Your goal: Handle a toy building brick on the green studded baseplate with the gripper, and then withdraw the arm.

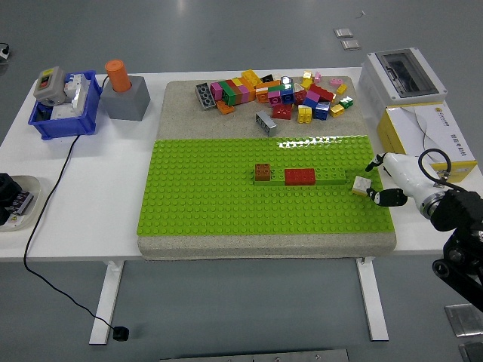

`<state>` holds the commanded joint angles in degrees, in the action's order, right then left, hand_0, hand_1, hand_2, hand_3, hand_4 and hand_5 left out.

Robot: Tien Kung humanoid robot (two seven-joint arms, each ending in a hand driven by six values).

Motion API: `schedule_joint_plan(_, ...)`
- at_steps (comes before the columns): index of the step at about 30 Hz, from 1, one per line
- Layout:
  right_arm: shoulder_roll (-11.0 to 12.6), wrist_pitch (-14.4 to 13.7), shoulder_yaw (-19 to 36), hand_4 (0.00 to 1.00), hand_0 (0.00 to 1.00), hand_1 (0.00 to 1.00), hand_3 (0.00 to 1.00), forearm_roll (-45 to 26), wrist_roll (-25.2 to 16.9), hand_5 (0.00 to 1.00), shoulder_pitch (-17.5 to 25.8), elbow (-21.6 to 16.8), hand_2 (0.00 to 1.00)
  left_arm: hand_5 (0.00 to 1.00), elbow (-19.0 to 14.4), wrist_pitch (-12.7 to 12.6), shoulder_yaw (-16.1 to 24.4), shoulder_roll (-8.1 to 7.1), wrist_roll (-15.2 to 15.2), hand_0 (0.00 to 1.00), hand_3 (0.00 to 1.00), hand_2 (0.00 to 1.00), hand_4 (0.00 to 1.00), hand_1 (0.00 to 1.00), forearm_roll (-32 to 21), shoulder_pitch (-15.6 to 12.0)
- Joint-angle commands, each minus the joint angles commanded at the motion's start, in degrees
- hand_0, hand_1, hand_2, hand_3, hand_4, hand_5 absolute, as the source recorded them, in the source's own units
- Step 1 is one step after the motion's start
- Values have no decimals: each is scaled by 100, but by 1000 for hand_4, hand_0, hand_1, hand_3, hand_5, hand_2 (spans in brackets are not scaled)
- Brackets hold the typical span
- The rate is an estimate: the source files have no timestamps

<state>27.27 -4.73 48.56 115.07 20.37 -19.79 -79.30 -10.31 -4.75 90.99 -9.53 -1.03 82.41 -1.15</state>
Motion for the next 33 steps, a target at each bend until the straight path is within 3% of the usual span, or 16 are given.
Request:
schedule_joint_plan(16, 3, 47, -59, 696, 730, 722, 666, 31, 78, 231, -76, 15, 766, 171, 0, 4, 33, 38, 5, 652, 629, 587, 644, 611, 19, -8)
schedule_joint_plan(24, -154, 22, -75, 707, 733, 723, 669, -121, 103, 243, -168, 259, 770, 168, 0, 1, 41, 48, 5, 652, 628, 587, 643, 610, 17, -6)
schedule_joint_plan(25, -180, 13, -81, 793, 732, 725, 681, -131, 116, 396, -173, 303, 771, 167, 0, 0, 39, 48, 6, 652, 627, 587, 643, 610, 15, -5)
schedule_joint_plan(30, -264, 3, -95, 793, 732, 725, 681, -129, 171, 396, -190, 476, 771, 167, 0, -1, 22, 54, 11, 652, 627, 587, 643, 610, 2, 3)
schedule_joint_plan(31, -273, 4, -93, 735, 732, 724, 671, -118, 180, 350, -196, 493, 771, 164, 0, -1, 18, 56, 13, 652, 628, 587, 642, 610, -1, 5)
schedule_joint_plan(33, -280, 10, -86, 735, 732, 724, 671, -85, 201, 350, -205, 489, 771, 164, 0, -1, 19, 59, 13, 652, 628, 587, 642, 610, 3, 10)
